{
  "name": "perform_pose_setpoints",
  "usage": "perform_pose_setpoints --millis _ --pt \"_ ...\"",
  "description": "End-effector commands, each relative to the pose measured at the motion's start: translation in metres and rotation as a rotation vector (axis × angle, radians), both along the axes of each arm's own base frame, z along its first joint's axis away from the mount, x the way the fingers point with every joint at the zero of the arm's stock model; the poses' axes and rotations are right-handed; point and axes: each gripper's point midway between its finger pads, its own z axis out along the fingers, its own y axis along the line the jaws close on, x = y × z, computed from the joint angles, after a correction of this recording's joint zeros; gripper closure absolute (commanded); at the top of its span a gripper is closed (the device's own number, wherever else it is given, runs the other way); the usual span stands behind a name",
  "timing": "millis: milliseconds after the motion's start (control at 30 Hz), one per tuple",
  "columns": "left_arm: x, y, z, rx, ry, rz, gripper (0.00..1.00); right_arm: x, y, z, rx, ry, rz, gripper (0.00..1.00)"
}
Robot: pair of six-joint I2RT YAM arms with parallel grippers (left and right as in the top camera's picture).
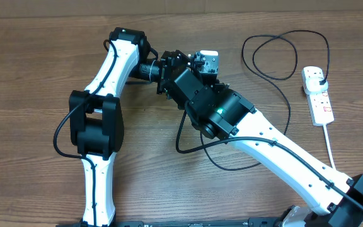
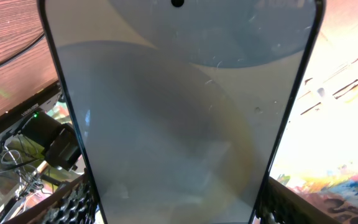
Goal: Plug charger to phone and switch on socket
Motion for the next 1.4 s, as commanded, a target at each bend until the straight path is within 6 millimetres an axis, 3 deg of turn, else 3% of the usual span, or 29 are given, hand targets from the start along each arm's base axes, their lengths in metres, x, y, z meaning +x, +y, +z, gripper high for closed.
perform_pose_setpoints --millis 0,233,1167,1233,1367 --pt "0.0059 0.0002 0.0153 -0.053 -0.011 0.024 0.3 0.0043 -0.0002 0.0118 0.018 -0.024 -0.009 0.68" --pt "0.0059 0.0002 0.0153 -0.053 -0.011 0.024 0.3 0.0048 0.0001 0.0123 0.02 -0.027 -0.01 0.76" --pt "0.0059 0.0002 0.0155 -0.053 -0.01 0.024 0.26 0.004 0.0019 0.0114 0.03 -0.02 -0.006 0.92" --pt "0.006 0.0002 0.0155 -0.053 -0.01 0.024 0.23 0.0038 0.0019 0.0113 0.036 -0.019 -0.011 0.94" --pt "0.0059 0.0002 0.0154 -0.053 -0.01 0.024 0.05 0.0033 0.0035 0.0108 0.074 -0.014 -0.037 0.96"
